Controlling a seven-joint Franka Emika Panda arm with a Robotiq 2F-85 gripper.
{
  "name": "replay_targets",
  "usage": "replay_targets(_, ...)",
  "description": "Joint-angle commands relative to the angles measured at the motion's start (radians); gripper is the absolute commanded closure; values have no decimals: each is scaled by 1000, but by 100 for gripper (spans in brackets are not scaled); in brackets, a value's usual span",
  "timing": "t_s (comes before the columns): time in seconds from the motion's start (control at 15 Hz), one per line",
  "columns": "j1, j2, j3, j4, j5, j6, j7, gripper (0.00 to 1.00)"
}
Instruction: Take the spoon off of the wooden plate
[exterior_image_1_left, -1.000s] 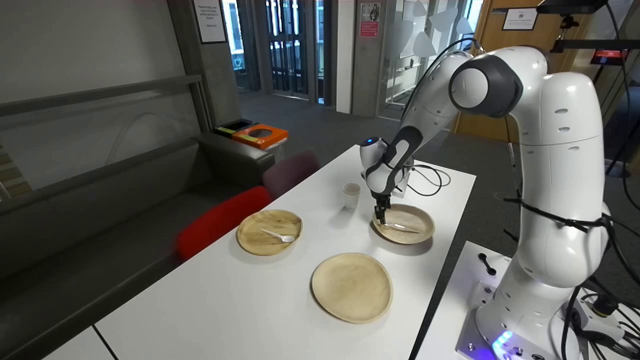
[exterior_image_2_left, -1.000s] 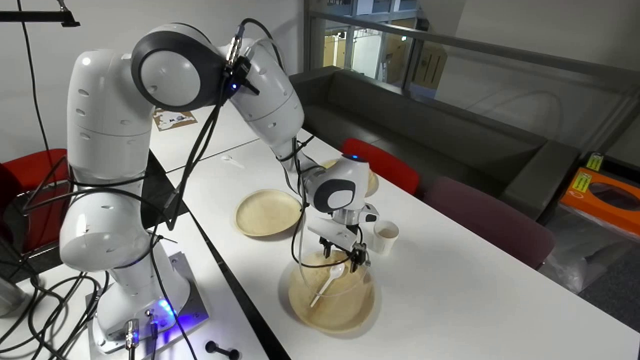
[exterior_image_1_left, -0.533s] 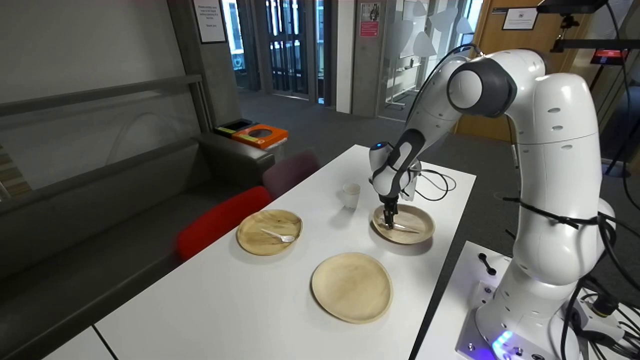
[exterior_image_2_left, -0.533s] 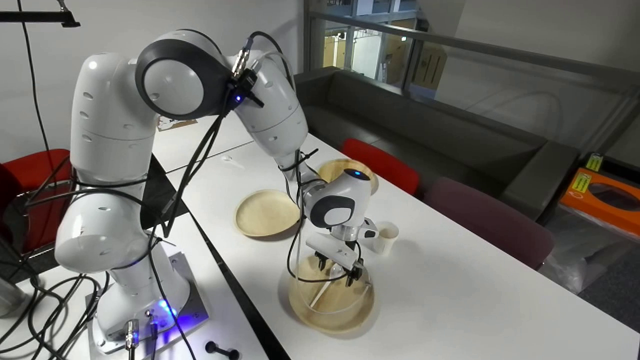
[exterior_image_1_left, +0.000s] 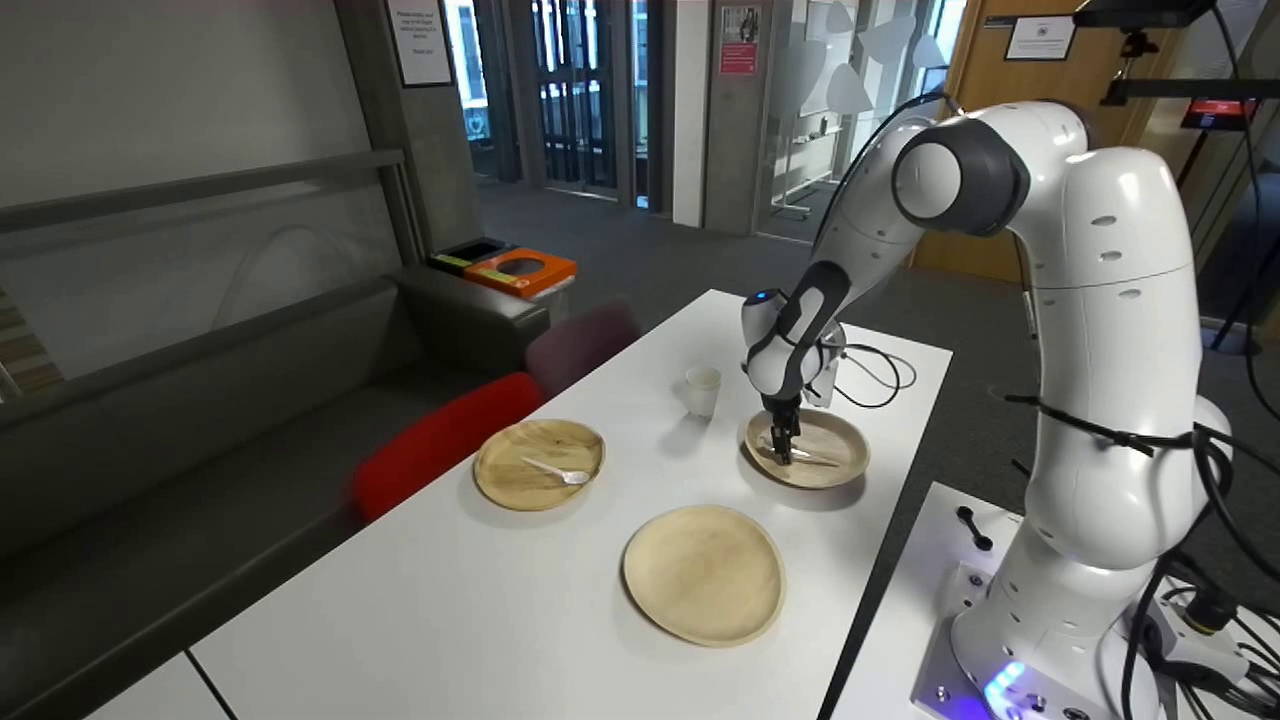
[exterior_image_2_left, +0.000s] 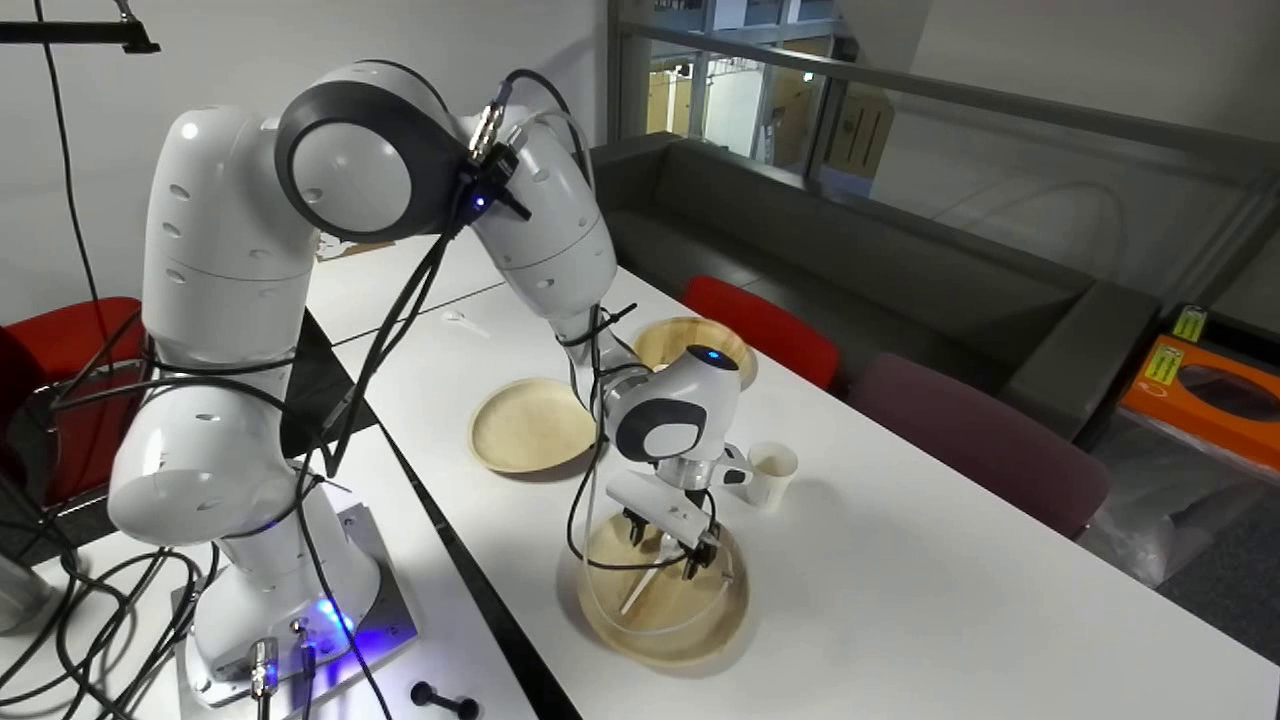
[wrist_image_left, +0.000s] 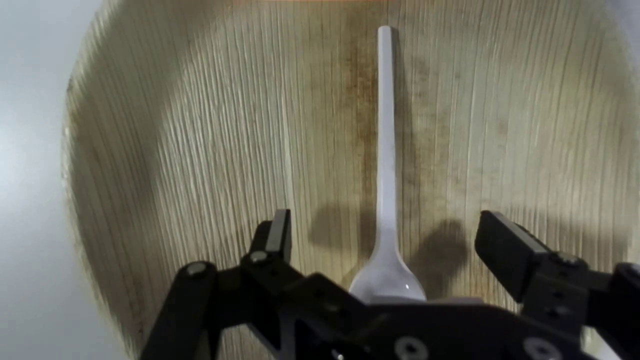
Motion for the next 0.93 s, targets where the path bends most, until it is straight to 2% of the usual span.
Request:
replay_targets(0.0, -28, 4, 17, -8, 33, -8, -40, 27)
replay_targets(0.2, -30, 0, 16, -9, 37, -11, -40, 46)
replay_targets(0.33, -34, -5, 16, -7, 39, -13, -41, 52)
replay_targets(0.47, -37, -8, 15, -6, 39, -15, -40, 49)
replay_targets(0.53, -38, -7, 15, -6, 40, -16, -40, 45)
replay_targets(0.73, -37, -10, 16, -5, 41, -20, -40, 45)
replay_targets(0.87, -35, -11, 16, -5, 41, -23, -38, 50)
